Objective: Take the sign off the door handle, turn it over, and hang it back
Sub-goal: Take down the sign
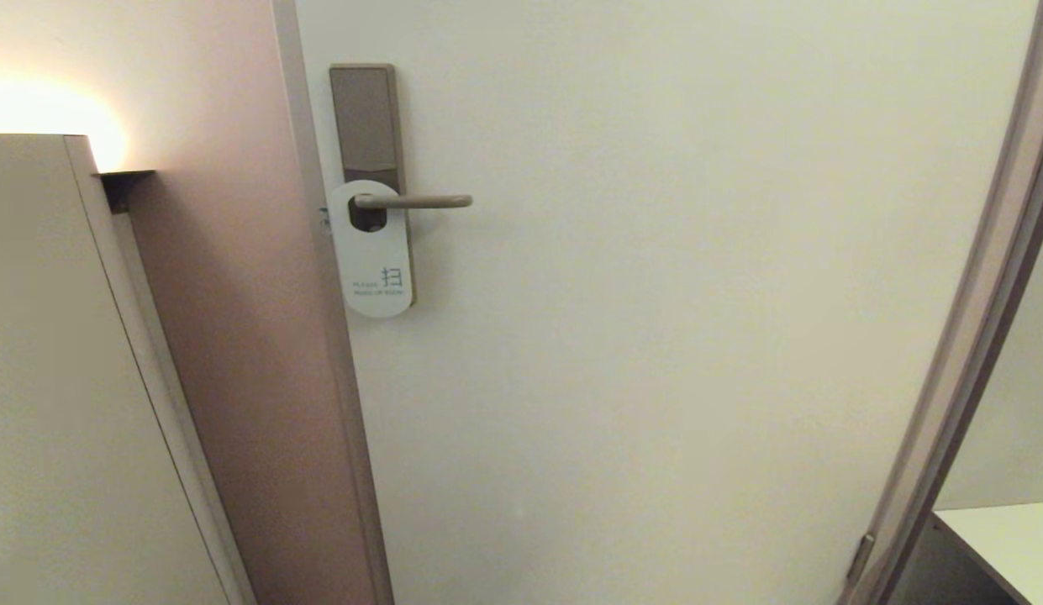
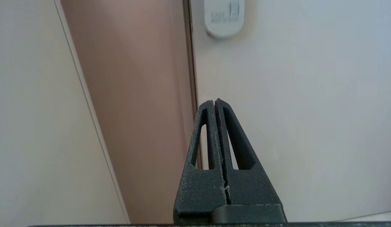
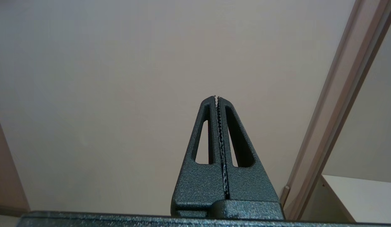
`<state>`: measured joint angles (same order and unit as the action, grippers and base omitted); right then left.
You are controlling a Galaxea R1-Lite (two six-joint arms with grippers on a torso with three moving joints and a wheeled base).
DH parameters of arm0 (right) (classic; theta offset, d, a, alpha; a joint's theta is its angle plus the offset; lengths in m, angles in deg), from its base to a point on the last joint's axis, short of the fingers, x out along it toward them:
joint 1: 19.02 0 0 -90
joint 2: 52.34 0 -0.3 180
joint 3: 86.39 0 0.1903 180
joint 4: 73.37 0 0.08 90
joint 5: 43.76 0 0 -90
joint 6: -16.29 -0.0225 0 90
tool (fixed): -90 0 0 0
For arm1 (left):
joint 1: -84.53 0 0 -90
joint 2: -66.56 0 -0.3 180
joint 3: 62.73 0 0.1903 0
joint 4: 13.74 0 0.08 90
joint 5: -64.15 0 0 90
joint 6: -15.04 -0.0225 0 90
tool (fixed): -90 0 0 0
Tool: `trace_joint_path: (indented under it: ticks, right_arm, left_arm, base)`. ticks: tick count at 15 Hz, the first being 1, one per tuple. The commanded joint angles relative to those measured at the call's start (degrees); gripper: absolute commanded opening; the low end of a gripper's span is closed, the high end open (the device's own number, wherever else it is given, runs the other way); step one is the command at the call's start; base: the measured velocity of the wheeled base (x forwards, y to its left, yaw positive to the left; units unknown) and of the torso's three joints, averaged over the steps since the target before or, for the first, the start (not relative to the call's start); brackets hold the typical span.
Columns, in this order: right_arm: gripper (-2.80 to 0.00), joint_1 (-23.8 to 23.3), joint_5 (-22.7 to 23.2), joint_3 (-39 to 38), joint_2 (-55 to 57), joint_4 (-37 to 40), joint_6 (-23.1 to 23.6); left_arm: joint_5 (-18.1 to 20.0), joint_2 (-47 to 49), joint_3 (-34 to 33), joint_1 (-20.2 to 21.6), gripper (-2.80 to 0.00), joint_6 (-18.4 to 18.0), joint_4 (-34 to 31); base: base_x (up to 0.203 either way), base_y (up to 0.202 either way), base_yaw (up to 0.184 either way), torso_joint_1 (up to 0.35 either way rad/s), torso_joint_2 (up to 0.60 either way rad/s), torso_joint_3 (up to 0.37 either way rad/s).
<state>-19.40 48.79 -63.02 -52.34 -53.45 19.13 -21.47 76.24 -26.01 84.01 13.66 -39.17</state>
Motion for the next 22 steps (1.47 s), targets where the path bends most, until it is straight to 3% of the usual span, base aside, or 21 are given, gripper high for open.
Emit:
trace_joint_path:
  ticks: [1,7,12,13,15,19,22]
  right_arm:
    - [-2.80,-0.06,0.00,0.00,0.00,-0.07,0.06]
    - [-2.80,-0.06,0.09,0.00,0.00,-0.07,0.06]
    - [-2.80,0.00,0.01,0.00,0.04,-0.07,0.06]
    - [-2.80,-0.03,0.00,0.00,0.06,-0.07,0.06]
    - [-2.80,0.00,0.06,0.00,0.07,-0.07,0.06]
    - [-2.80,-0.03,0.03,0.00,0.09,-0.07,0.06]
    - [-2.80,0.02,0.02,0.00,0.00,-0.07,0.06]
  left_arm:
    - [-0.09,7.29,3.56,-0.20,-2.80,0.18,0.03]
    - [-2.91,30.09,22.32,0.00,-2.80,6.63,1.41]
    - [-2.01,48.42,32.04,5.81,-2.80,8.32,5.54]
    - [-0.23,51.07,33.47,6.50,-2.80,8.48,5.94]
    - [6.90,55.54,34.62,7.06,-2.80,8.63,7.60]
    - [14.47,66.62,34.89,8.47,-2.80,8.77,15.51]
    - [22.62,75.90,35.57,11.60,-2.80,8.89,21.94]
  base:
    - [0.000,0.000,0.000,0.000,0.00,0.000]
    - [0.000,0.000,0.000,0.000,0.00,0.000]
    - [0.000,0.000,0.000,0.000,0.00,0.000]
    - [0.000,0.000,0.000,0.000,0.00,0.000]
    - [0.000,0.000,0.000,0.000,0.00,0.000]
    - [0.000,0.000,0.000,0.000,0.00,0.000]
    - [0.000,0.000,0.000,0.000,0.00,0.000]
